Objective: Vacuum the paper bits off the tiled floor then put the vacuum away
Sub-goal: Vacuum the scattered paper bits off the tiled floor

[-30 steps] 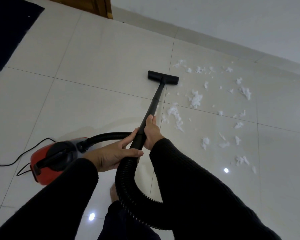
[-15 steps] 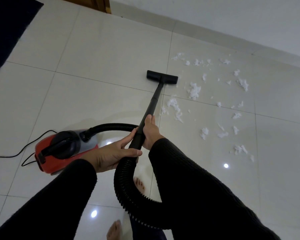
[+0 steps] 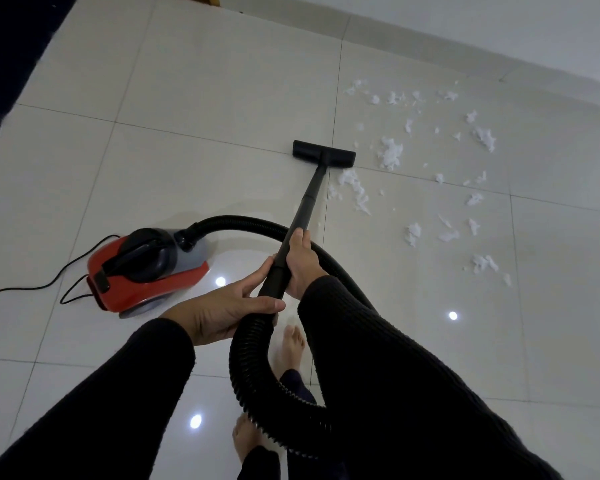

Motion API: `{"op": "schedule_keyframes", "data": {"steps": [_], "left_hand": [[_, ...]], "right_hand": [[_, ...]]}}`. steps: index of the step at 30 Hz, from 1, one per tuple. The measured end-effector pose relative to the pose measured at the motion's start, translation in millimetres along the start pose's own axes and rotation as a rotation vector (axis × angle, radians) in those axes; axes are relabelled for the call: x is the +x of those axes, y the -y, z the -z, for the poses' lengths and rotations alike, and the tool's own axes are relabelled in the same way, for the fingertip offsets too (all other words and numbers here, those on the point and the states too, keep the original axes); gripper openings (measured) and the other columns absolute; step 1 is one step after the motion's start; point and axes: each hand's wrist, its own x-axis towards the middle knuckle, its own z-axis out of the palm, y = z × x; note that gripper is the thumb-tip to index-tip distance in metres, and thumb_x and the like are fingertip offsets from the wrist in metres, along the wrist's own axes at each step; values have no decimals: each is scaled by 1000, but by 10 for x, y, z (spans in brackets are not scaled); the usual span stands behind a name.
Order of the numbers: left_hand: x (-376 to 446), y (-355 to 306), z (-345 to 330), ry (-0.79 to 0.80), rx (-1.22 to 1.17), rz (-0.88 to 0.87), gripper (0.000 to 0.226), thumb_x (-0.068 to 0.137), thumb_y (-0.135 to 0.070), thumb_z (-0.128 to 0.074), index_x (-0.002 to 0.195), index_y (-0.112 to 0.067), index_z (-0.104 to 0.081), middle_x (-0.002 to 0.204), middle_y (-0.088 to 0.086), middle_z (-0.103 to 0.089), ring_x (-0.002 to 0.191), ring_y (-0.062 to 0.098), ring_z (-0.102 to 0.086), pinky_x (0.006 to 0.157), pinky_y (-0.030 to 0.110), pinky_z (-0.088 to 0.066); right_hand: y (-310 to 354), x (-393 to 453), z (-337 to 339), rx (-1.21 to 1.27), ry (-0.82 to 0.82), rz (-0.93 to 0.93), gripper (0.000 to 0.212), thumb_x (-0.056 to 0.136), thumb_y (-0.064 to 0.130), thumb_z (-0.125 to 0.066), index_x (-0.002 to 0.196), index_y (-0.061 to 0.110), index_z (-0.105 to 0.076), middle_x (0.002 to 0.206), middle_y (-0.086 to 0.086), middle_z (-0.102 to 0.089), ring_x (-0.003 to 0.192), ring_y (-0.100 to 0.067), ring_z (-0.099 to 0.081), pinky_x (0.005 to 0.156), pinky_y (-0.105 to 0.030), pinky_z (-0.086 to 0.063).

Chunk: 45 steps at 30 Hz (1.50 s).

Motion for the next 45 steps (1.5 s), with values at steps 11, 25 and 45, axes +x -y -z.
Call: {"op": "schedule_keyframes", "data": {"steps": [11,25,45], "left_hand": [[-272,457,-22,25,46,5,97,69,-18,-69,144,-50,-16,70,2,-64,66,10,-62,64,25,-53],[-598,862,-213,4,35,-14,92,78,-14,-66,145,-48,-13,71,4,-62,64,10,-61,63,24,-53],[-757,1166,-494,-22,9,-16,94,75,-15,-66,145,-47,-12,67,4,-61,60,9,-60,61,24,-53]], "right_hand": [[-441,-397,46,93,3,28,49,104,44,-30,151,36,-20,144,-11,-42,119,-26,-53,64,-27,-51],[-765,-809,122,30,3,51,49,104,42,-28,152,33,-19,130,-9,-48,100,-22,-56,64,-28,-52],[-1043,-991,328,-19,15,47,53,104,43,-29,154,34,-13,145,-8,-41,122,-27,-53,96,-40,-50]]}}
